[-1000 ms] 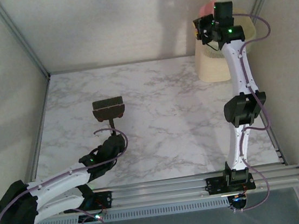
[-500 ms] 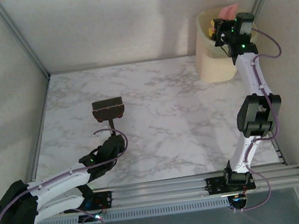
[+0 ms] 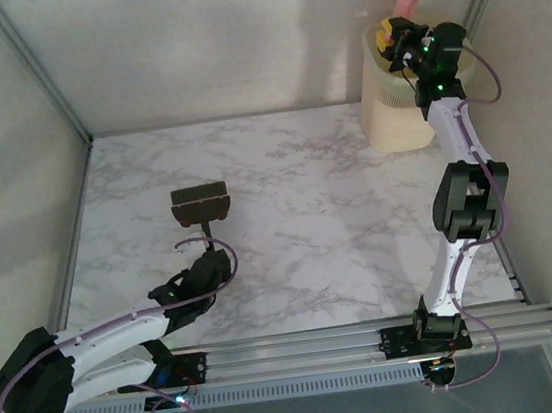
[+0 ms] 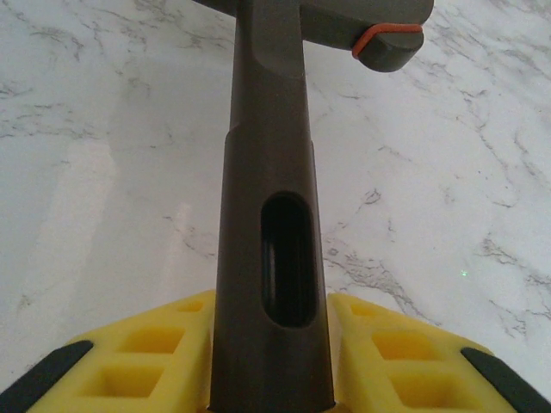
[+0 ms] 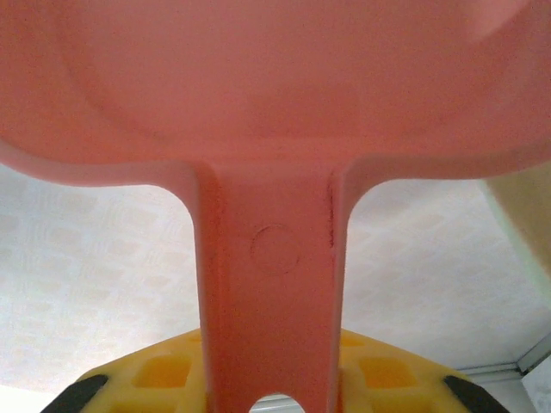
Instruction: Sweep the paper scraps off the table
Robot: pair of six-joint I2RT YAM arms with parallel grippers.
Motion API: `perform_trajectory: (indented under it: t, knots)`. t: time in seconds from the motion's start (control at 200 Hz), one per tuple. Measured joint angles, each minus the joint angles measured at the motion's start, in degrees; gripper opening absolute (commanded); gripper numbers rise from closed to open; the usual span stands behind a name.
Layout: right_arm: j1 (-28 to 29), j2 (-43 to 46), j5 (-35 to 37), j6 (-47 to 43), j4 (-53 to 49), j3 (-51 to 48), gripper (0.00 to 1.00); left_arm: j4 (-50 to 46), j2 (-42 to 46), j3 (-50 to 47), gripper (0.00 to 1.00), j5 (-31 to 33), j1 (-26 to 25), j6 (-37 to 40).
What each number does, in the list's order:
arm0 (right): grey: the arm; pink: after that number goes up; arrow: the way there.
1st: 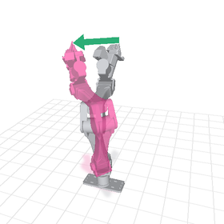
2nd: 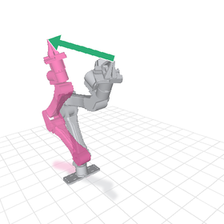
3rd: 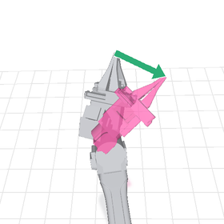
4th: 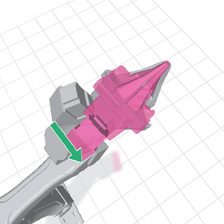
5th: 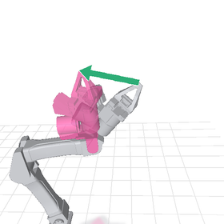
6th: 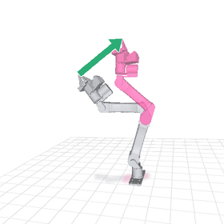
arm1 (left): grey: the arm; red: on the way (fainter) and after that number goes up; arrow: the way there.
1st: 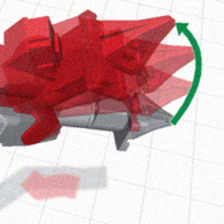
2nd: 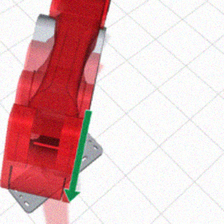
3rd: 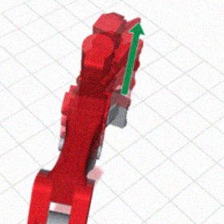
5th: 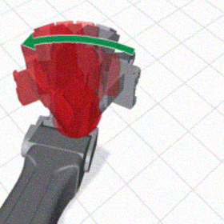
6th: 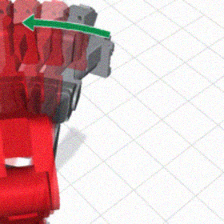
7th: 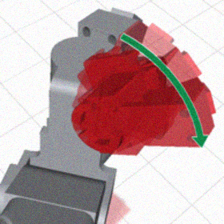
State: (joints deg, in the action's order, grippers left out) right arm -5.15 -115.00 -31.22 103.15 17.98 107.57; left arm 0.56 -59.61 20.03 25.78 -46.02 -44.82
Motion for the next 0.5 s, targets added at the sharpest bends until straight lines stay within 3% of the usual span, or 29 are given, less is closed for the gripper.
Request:
perform_trajectory:
  t: [0.225, 0.501]
  knots:
    - [0.35, 0.2, -0.81, -1.79, 3.87, 0.02, 0.0, 0.07, -0.09, 0.0, 0.0, 0.0, 0.0, 0.0]
    - [3.96, 4.52, 0.55, -13.44, -3.87, 0.52, 0.0, 0.02, 0.2, 0.0, 0.0, 0.0, 0.0, 0.0]
